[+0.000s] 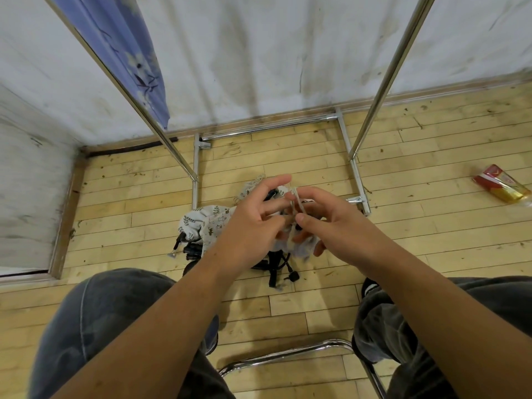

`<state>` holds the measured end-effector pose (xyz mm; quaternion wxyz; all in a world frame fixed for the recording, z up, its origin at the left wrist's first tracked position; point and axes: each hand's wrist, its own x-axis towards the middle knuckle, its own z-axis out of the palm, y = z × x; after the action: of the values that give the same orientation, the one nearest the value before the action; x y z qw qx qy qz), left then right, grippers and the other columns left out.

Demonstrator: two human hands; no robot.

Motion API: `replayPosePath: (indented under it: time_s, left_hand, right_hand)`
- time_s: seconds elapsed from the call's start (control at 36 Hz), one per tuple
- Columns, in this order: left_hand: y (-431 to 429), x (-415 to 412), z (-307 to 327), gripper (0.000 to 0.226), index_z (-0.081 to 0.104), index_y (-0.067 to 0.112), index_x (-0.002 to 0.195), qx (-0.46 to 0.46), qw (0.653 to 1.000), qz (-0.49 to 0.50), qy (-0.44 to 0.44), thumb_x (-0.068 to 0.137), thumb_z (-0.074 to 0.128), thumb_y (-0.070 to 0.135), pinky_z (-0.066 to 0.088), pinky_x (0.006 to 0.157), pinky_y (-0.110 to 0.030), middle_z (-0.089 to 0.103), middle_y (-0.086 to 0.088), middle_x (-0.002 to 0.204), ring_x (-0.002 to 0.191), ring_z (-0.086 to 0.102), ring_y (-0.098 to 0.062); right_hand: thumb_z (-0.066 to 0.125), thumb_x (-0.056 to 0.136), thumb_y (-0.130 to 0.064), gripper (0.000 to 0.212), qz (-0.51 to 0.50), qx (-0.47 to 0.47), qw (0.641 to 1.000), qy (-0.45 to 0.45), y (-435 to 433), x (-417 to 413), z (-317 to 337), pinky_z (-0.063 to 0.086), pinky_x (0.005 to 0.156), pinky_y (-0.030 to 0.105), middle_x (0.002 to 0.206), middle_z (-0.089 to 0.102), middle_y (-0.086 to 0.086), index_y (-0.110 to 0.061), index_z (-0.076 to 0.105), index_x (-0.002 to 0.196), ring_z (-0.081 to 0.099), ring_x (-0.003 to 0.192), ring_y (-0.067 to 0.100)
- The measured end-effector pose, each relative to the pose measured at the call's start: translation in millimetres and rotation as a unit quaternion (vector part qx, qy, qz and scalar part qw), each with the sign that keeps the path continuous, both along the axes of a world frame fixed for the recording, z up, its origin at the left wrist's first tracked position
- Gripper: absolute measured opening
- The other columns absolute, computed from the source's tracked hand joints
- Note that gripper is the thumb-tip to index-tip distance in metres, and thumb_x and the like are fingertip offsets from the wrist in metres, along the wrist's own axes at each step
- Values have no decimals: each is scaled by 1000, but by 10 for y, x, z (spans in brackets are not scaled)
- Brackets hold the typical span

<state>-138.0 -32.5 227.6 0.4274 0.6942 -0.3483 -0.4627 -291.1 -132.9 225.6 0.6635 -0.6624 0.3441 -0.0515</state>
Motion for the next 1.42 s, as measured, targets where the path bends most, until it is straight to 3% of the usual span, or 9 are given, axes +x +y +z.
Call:
replayPosePath:
  time_s: [0.14,0.31,0.47,0.78,0.86,1.0,1.08,1.31,1.42]
  left_hand:
    - [10,1,-58,77,35,48,153,12,999,-29,-14,98,56,-2,56,73,-26,69,16,132,89,74,-13]
    - [2,9,-160,73,37,51,150,30,995,-42,-86,94,66,14,54,101,-36,68,20,127,119,63,3]
    - [-18,3,-268,42,54,40,130,22,978,-74,-195,92,71,35,52,83,-22,55,19,107,99,55,12]
    - [-58,14,-376,27,63,31,122,14,977,-80,-197,96,67,24,40,92,-8,52,16,123,114,50,10]
    - [-57,-3,-329,23,65,31,118,3,980,-76,-186,97,67,21,49,96,-22,57,15,118,110,55,4]
    - [-40,-41,-244,19,68,24,112,-2,988,-70,-138,98,60,12,55,82,-18,72,18,99,94,67,4]
    - [-30,-47,-262,18,64,31,114,12,988,-68,-137,100,58,21,56,83,-21,73,18,100,94,68,2]
    - [-35,-75,-216,26,53,46,97,35,984,-100,-141,103,54,21,43,71,-2,64,40,87,83,60,19]
    - [-55,-83,-218,31,50,45,92,36,980,-102,-166,99,57,16,42,64,-2,63,21,79,74,58,18]
  right_hand:
    - [54,106,-15,36,4,7,1000,-12,20,17,-4,58,66,32,106,77,-3,-37,61,133,75,84,17]
    - [58,105,-18,31,-28,5,999,-14,-13,40,-20,58,67,32,106,74,2,-37,64,129,70,76,16]
    - [59,103,-19,27,-14,0,1000,-4,16,58,-14,57,63,29,103,74,0,-29,64,128,70,73,15]
    - [60,104,-19,20,3,-5,1000,-11,18,91,-2,55,63,26,92,73,-3,-26,66,121,67,71,12]
    - [60,103,-17,18,4,-5,1000,-17,17,94,9,53,63,21,87,72,-7,-25,67,117,65,68,4]
    - [59,103,-14,16,6,-10,1000,-24,38,97,39,51,63,18,90,74,-3,-22,68,115,64,66,-2]
    - [59,104,-15,17,0,-6,1000,-26,29,87,59,52,63,19,91,76,-4,-22,68,115,65,67,-4]
    - [57,105,-14,13,-21,-4,999,-48,49,94,106,49,60,20,80,73,-3,-16,70,107,56,57,1]
    - [56,105,-13,14,-16,-7,999,-42,58,77,126,49,58,22,68,68,-9,-17,69,100,53,54,4]
